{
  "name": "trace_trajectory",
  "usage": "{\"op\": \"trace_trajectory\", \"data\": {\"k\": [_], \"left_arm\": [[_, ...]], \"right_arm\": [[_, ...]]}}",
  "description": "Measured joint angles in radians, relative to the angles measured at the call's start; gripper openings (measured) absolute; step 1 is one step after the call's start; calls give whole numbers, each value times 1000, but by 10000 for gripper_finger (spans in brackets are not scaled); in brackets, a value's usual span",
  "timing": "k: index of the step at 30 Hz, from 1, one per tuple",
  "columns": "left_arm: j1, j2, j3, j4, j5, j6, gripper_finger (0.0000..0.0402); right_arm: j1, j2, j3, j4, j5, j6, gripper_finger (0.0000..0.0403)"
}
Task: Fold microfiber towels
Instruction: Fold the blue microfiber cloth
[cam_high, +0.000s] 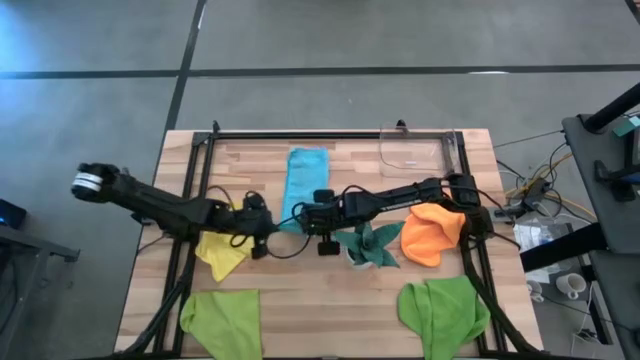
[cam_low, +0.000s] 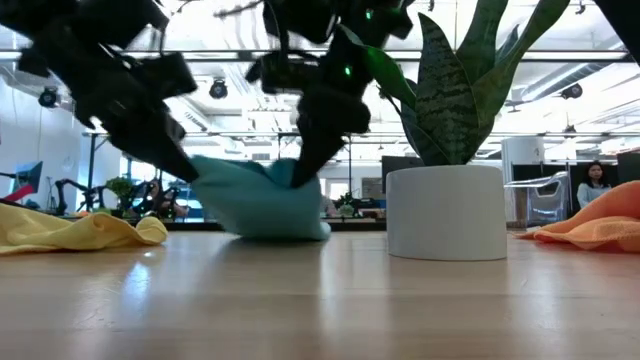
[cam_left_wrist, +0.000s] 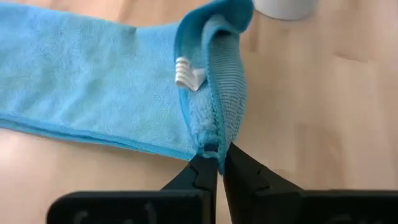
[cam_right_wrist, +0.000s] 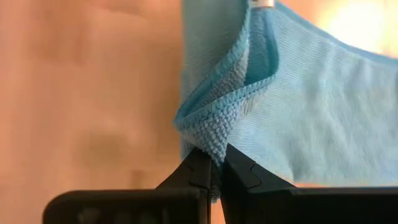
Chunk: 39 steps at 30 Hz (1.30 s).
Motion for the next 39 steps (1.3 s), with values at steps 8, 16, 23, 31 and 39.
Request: {"op": "trace_trajectory", "data": {"k": [8, 16, 23, 31, 39], "left_arm": [[-229, 0, 68, -3, -77, -126, 1], [-180, 74, 133, -142, -225, -120, 0], [-25, 59, 119, -142, -249, -69, 0], [222, 187, 101, -49, -135, 76, 0], [351, 315, 133, 19, -111, 170, 0]], "right_arm": [[121, 0, 62, 8, -86, 6, 9], [95, 0, 73, -2, 33, 23, 9], [-3, 0, 74, 8, 49, 12, 9], [-139, 57, 45, 38, 55, -31, 9], [-213, 90, 45, 63, 52, -111, 9]]}}
